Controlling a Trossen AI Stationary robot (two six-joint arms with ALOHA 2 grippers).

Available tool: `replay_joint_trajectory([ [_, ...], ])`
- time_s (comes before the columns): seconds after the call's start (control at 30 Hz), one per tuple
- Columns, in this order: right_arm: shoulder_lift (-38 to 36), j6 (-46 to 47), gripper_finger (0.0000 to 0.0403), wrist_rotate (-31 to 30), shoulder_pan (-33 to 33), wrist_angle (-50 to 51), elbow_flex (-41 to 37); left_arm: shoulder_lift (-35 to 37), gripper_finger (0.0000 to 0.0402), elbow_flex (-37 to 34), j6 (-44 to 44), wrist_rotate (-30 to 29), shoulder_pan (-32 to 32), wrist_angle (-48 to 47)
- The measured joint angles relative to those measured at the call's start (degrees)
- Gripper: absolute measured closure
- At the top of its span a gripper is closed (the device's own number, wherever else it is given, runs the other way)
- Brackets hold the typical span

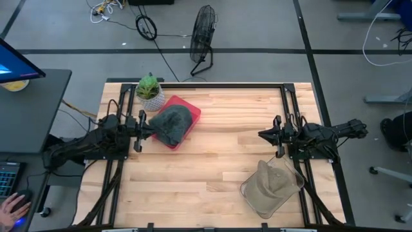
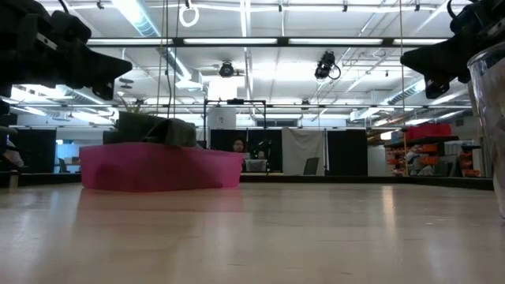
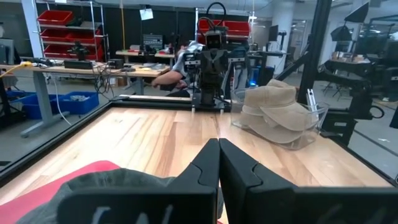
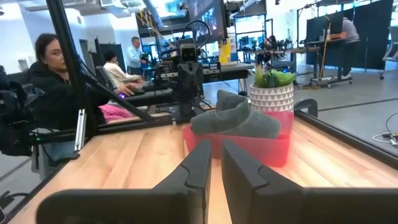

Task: Pick & Place hat
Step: Return to Home Position

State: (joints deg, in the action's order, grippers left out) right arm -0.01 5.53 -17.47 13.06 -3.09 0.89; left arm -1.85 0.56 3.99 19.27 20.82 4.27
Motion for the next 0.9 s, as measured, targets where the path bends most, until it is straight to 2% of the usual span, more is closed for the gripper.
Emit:
replay_joint_trajectory([
  [0.9,0.0,-0.26,0.036,0.11,0.0,0.02,0.02,-0.02,0.0394,-0.07,-0.17,-0.02,-0.07,1.01],
])
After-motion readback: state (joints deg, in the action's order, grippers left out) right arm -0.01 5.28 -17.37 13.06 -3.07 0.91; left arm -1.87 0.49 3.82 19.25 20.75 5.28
